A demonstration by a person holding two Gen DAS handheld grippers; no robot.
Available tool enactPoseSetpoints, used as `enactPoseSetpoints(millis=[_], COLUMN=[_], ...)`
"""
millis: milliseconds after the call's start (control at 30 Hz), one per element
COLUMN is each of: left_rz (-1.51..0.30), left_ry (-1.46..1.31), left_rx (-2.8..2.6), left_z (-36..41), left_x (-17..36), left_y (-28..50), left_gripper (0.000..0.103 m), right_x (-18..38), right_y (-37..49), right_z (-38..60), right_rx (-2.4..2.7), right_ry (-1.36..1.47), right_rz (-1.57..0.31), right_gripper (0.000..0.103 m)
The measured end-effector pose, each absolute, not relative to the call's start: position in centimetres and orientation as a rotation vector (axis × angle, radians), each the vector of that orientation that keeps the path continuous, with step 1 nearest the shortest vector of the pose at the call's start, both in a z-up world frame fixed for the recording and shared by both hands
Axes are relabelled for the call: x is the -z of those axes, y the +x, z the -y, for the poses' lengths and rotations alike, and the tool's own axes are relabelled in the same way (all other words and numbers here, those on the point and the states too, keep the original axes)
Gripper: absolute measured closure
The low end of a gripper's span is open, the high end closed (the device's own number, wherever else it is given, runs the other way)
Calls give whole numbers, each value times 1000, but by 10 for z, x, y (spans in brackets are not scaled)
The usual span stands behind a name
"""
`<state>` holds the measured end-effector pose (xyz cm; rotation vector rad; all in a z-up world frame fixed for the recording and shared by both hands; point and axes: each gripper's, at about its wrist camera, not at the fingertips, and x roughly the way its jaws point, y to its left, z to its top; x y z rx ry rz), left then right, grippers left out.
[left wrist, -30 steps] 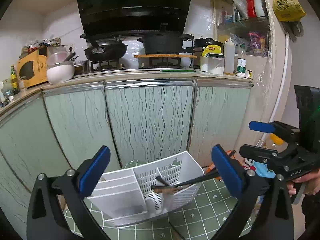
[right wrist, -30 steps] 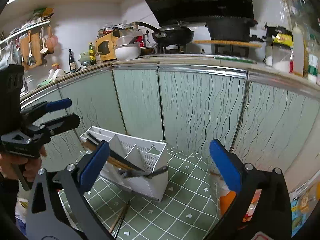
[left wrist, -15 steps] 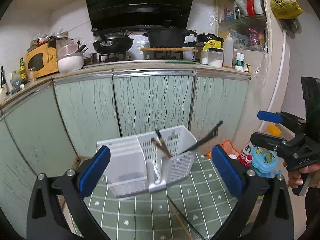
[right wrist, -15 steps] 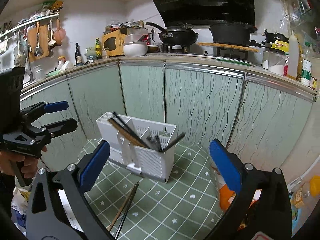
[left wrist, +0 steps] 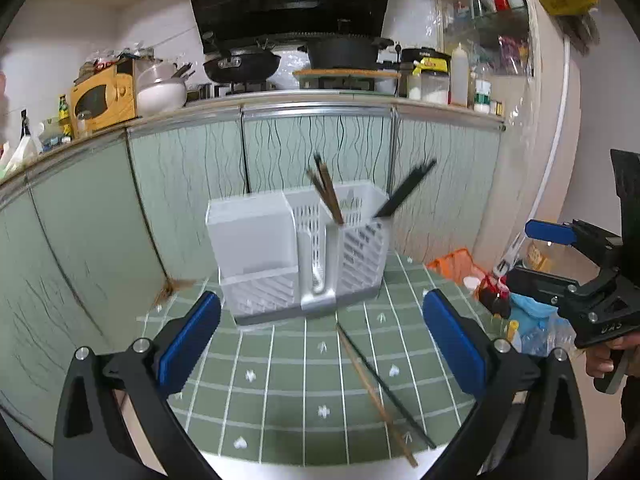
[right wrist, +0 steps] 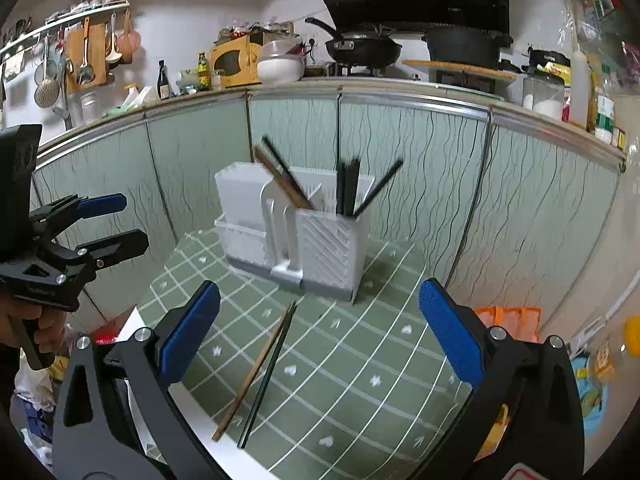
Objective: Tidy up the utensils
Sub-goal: 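Move both open tools back over the last wooden and black chopsticks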
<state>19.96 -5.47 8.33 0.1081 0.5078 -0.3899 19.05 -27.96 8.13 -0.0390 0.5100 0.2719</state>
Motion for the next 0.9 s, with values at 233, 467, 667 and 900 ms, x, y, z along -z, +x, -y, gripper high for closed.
enactPoseSetpoints(millis=[233,467,667,900], left_rz=[-564,-587,-610,-636], left_ry=[68,104,104,90], left_rx=[399,369,358,356], left_z=[48,45,40,37], left_x=[-39,-5,20,45], left_y=[182,172,164,155], left_gripper=[4,4,4,4], right_x=[-36,9,52,81], right_y=[173,161,157,152], right_z=[269,258,249,238], right_rx=[-263,-268,-287,-300], right_ry=[-66,-80,-55,-47], right_rz=[-553,-589,-651,-685], right_gripper=[7,10,22,25])
